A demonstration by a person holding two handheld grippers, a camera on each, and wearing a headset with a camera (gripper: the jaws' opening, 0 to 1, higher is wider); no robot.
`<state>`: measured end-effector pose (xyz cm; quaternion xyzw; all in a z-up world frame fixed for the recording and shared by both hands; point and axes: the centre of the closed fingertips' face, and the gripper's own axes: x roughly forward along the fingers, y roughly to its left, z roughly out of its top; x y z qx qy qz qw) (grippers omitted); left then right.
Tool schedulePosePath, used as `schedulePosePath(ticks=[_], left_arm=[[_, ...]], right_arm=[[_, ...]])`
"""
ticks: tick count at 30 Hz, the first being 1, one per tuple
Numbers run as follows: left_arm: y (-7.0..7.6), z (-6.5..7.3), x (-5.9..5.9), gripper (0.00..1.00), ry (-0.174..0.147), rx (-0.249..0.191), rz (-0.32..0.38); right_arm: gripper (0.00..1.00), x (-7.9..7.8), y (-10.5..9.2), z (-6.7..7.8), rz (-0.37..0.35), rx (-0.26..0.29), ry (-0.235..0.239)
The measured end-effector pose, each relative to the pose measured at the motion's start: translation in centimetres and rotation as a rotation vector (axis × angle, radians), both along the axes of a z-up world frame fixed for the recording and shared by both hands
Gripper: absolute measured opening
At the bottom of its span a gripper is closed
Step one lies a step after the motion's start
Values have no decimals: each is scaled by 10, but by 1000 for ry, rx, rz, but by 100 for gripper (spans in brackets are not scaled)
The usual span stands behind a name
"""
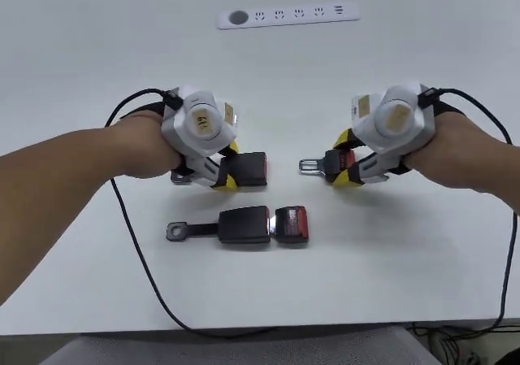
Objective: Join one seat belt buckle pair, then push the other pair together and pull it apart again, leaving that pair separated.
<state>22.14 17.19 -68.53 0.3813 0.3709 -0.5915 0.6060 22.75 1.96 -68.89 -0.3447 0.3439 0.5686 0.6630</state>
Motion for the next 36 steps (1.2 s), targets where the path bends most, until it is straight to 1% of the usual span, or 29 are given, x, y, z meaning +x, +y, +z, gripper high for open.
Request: schedulePosePath(ticks=[3,5,11,13,14,15,17,19,20,21,24,26,27,28,29,30,31,33,34,35,36], left_arm=[[0,0,0,32,-1,0,7],[0,0,-1,32,-1,-1,11],[1,-1,1,32,-2,4,16],[1,-1,1,32,-4,5,15],[1,0,0,33,-6,4,17],[1,0,0,33,-8,3,16],[1,0,0,33,-9,2,15],[1,0,1,33,-9,4,12],[1,0,1,33,-9,4,13],[1,0,0,33,-12,8,10],[1,-1,1,33,-16,17,8],[0,1,1,33,-18,25,18],[0,0,3,34,-23,21,23],[0,-1,3,34,-20,9,43],[-1,-1,3,35,-6,-13,88],[-2,-1,1,37,6,-30,104],[-1,1,1,37,-11,-33,91],[0,6,1,38,-30,-46,100],[0,10,0,39,-36,-55,111],[0,15,-1,41,-47,-64,119],[-1,21,-1,44,-66,-79,128]], right_arm=[[32,-2,-13,-1,-13,-18,7],[32,0,-23,-6,-17,-34,12],[33,-5,-37,-2,-15,-56,23],[33,-5,-41,-2,-17,-63,23],[33,-2,-43,-6,-19,-62,25],[34,-1,-43,-7,-22,-60,27],[34,-4,-41,-4,-22,-57,31],[34,-3,-42,-6,-36,-61,40],[36,-4,-42,-4,-39,-60,39],[37,-3,-42,-1,-40,-60,29],[38,0,-43,-6,-39,-62,26],[41,0,-42,-3,-58,-66,15],[43,0,-40,-2,-102,-47,20],[44,3,-38,-3,-116,-24,15],[44,3,-35,0,-142,12,15],[45,2,-34,8,-164,24,16],[47,0,-33,13,-173,36,7],[49,1,-30,18,-198,63,-7],[51,-1,-29,24,-227,86,-9],[52,-2,-27,28,-240,103,-16],[53,-3,-25,29,-249,113,-19]])
